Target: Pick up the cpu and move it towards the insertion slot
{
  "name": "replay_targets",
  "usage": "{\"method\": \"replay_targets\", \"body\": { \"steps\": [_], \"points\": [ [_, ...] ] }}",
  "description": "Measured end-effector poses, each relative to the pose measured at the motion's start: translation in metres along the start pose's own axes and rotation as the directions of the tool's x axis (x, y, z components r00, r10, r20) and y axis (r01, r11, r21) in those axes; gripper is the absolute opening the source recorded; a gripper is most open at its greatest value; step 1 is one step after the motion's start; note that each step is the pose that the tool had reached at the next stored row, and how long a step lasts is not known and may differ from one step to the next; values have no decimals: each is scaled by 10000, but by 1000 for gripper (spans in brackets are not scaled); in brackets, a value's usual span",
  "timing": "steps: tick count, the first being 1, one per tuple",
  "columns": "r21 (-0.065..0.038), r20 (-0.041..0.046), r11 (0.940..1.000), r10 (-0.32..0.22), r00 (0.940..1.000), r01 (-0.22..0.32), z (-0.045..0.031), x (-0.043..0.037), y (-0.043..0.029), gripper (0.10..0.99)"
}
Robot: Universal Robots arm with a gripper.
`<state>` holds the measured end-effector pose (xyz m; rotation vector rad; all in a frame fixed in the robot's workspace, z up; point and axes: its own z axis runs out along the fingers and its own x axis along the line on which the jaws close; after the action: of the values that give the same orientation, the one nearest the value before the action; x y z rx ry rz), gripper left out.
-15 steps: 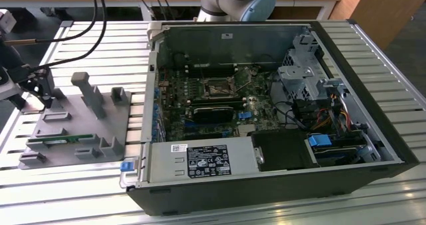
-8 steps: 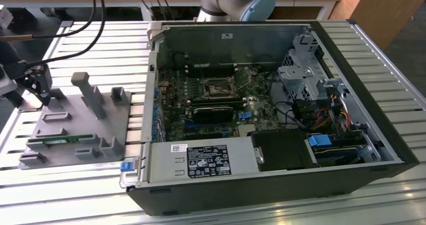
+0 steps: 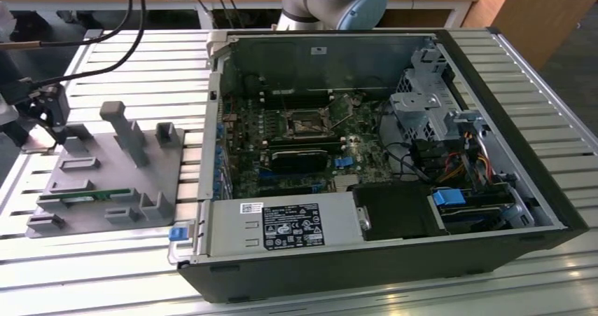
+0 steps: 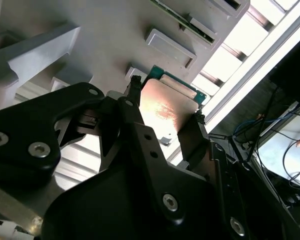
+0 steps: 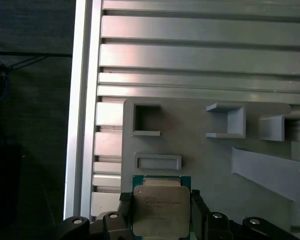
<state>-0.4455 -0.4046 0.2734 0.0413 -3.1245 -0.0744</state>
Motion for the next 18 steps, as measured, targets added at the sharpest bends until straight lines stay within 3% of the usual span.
{"method": "replay_targets", "body": {
  "steps": [18],
  "points": [
    [0, 0, 10000, -1, 10000, 1, -208, 3, 13, 545]
  ]
}}
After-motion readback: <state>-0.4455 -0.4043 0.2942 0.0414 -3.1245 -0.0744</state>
